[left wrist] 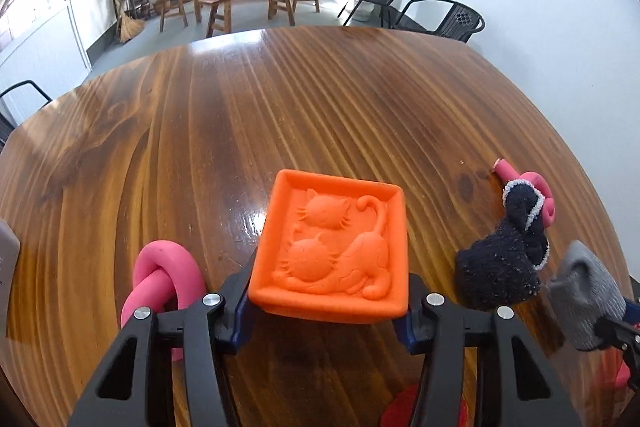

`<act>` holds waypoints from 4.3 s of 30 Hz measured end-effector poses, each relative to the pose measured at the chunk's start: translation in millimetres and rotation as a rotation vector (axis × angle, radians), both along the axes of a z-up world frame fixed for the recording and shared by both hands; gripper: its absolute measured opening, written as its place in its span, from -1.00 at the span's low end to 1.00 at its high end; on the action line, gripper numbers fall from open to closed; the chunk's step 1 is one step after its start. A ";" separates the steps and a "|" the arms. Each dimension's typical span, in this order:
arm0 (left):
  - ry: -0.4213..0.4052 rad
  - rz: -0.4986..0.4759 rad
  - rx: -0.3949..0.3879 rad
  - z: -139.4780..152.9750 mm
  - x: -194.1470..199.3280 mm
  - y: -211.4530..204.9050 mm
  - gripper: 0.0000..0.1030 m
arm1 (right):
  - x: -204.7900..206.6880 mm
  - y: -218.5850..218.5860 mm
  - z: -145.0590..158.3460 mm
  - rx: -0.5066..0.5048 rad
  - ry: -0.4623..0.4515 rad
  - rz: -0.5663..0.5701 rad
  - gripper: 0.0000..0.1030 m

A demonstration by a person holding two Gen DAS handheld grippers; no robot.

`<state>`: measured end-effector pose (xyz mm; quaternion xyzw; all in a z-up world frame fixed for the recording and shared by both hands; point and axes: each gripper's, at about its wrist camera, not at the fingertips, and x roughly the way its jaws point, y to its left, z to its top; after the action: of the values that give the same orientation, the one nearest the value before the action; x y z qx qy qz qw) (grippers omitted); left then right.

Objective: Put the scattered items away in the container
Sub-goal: 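Grasp the orange cat-print cube with the left gripper while the right grasps the grey sock, then carry the orange cube and grey sock over the red-rimmed box, then open both grippers to drop the cube and sock into the box, then move both open grippers back over the table toward the remaining items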

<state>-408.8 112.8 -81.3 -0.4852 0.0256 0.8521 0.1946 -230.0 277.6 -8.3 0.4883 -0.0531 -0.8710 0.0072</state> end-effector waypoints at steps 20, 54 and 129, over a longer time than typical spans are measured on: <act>0.074 -0.051 0.065 91.1 158.2 22.4 0.06 | 123.1 15.7 34.9 -0.124 0.023 -0.089 -0.46; 0.048 -0.489 0.123 160.8 426.7 286.8 0.07 | 382.3 197.0 89.0 -0.097 0.105 -0.403 -0.46; 0.035 -0.214 0.095 152.5 417.3 229.0 0.99 | 363.0 225.5 79.1 -0.217 0.135 -0.387 -0.31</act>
<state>8.6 341.8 71.2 -0.4549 0.0404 0.8351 0.3067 133.0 503.1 70.7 0.4061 -0.2388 -0.8759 -0.1041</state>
